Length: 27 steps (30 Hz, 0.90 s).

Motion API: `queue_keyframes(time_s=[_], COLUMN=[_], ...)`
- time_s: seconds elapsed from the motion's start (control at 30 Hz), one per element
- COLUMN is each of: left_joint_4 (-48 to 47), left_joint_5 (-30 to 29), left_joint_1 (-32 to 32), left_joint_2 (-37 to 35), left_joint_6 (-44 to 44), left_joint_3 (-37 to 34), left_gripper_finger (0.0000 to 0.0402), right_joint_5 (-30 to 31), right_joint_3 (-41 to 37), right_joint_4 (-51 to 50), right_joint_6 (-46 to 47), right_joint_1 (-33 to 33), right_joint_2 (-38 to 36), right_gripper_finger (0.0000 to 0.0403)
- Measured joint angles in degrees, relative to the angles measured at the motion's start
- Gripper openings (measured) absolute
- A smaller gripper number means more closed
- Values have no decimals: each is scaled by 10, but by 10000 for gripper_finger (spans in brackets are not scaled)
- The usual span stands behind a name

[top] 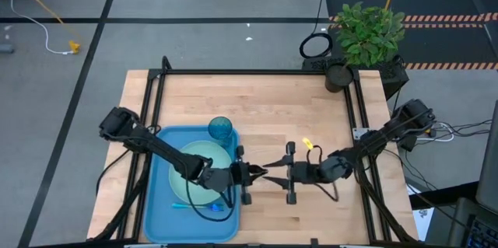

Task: Pick and place plate/cup/fork/spoon on tray
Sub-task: Put the black spoon on the blue tray to the bottom of the blue fork

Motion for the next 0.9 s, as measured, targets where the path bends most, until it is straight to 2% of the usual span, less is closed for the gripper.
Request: queue_keyframes(time_s=[0.3,0.43,0.6,0.67,0.73,0.9], left_joint_4=[-19,-20,-22,-27,-32,-43], left_joint_5=[-4,-5,-4,0,16,108], left_joint_1=[7,8,9,8,8,5], left_joint_2=[3,3,3,3,3,-14], left_joint_6=[-15,-18,-20,-21,-21,-43], left_joint_3=[0,0,0,0,0,-1], left_gripper_finger=[11,7,13,23,35,74], right_joint_5=[5,3,-6,-15,-38,-159], right_joint_3=[0,0,0,0,0,0], right_joint_4=[-18,-13,-13,-10,-8,13], right_joint_6=[32,53,49,42,40,32], right_joint_1=[-24,-34,-36,-36,-35,-43], right_joint_2=[27,39,42,41,38,31], right_gripper_finger=[120,83,13,8,9,3])
